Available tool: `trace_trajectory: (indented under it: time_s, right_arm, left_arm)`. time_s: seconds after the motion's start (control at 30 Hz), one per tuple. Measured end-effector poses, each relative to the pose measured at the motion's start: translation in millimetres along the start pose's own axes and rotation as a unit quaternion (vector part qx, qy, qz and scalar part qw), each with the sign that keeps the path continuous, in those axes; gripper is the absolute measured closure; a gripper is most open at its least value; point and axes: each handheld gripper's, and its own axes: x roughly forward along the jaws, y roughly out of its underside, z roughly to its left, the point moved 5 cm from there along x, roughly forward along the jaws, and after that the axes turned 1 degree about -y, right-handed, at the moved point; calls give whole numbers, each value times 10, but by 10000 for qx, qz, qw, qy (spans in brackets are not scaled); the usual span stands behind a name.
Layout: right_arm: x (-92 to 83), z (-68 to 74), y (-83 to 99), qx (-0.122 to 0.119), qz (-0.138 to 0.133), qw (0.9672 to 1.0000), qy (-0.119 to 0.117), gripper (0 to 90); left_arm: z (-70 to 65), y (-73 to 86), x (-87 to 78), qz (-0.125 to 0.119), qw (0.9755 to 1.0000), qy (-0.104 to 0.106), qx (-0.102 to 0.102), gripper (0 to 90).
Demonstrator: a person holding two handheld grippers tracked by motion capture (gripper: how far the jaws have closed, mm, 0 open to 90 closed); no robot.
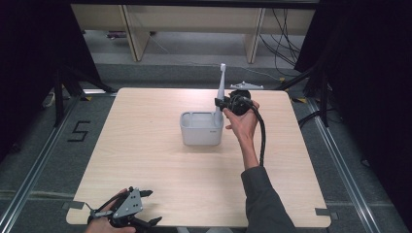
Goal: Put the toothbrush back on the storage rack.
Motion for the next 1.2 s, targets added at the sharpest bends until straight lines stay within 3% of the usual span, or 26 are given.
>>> trace_trajectory:
  time_s: [0.27,0.53,0.67,0.7,0.73,1.2]
  right_arm:
    - [55,-19,119,-131,110,9999,3,664]
    - [90,-36,224,-230,248,9994,81,664]
    - [109,-9,270,-66,357,9993,95,664]
    - [109,-9,270,-66,357,9993,95,664]
    - [119,-31,273,-262,356,9990,74,664]
    - [128,-16,287,-321,377,9987,100,664]
  left_arm:
    - [0,-3,4,-53,9999,-86,-7,147]
    - [1,1,1,1,10000,-4,-1,147]
    - [-2,1,0,-1,10000,-2,1,147]
    - [-2,1,0,-1,10000,-2,1,147]
    - [1,1,2,-4,10000,-6,-3,147]
    - [-2,1,2,-12,10000,1,-10,147]
